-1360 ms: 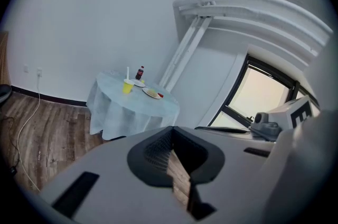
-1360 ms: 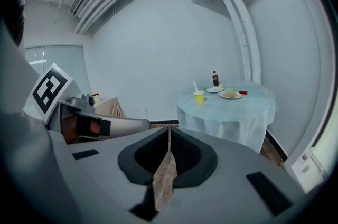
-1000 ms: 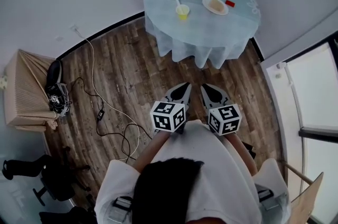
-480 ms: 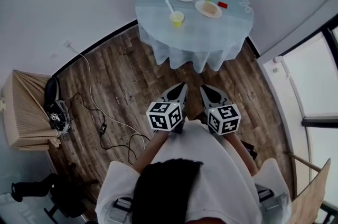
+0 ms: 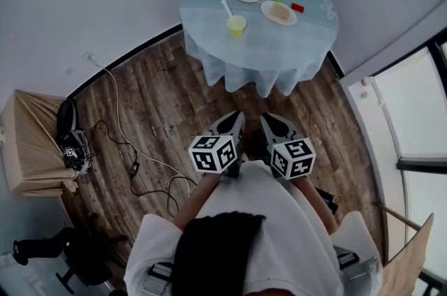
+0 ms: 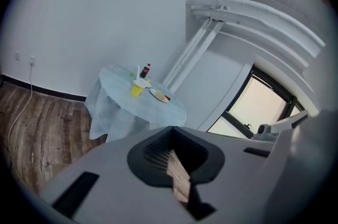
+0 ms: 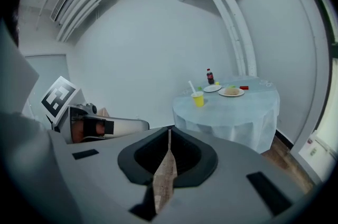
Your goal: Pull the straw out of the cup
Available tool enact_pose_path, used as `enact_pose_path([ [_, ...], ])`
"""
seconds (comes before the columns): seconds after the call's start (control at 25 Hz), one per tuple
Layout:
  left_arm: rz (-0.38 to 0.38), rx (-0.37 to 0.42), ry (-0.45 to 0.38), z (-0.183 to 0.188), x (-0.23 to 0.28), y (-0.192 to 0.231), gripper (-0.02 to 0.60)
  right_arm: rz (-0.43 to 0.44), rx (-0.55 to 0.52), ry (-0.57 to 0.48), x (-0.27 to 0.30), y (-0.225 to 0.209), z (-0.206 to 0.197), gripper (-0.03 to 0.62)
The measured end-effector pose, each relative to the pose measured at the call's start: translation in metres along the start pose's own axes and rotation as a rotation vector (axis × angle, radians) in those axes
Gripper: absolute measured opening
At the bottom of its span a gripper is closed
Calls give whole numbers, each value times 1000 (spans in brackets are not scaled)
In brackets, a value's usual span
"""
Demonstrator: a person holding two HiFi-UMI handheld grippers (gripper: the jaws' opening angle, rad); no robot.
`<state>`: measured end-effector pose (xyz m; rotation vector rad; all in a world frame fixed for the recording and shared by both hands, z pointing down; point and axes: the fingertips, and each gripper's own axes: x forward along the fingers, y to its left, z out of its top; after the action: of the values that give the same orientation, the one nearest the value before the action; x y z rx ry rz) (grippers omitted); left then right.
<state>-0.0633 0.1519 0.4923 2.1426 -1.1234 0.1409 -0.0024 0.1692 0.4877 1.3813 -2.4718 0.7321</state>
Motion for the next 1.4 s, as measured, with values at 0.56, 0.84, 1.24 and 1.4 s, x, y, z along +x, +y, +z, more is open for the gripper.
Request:
enact_pose_path([
  [0.56, 100, -57, -21, 16, 18, 30, 8, 52, -9, 56, 38, -29, 11, 37],
  [0.84, 109, -37, 0, 32, 52, 35, 8, 68, -2, 82, 62, -56, 26, 37],
  [1.24, 150, -95, -13, 61, 100, 58, 8, 123, -31, 118, 110, -88, 55, 37],
  [1.4, 163, -85, -6, 76, 120, 64, 8, 146, -29, 124, 128, -101, 67, 37],
])
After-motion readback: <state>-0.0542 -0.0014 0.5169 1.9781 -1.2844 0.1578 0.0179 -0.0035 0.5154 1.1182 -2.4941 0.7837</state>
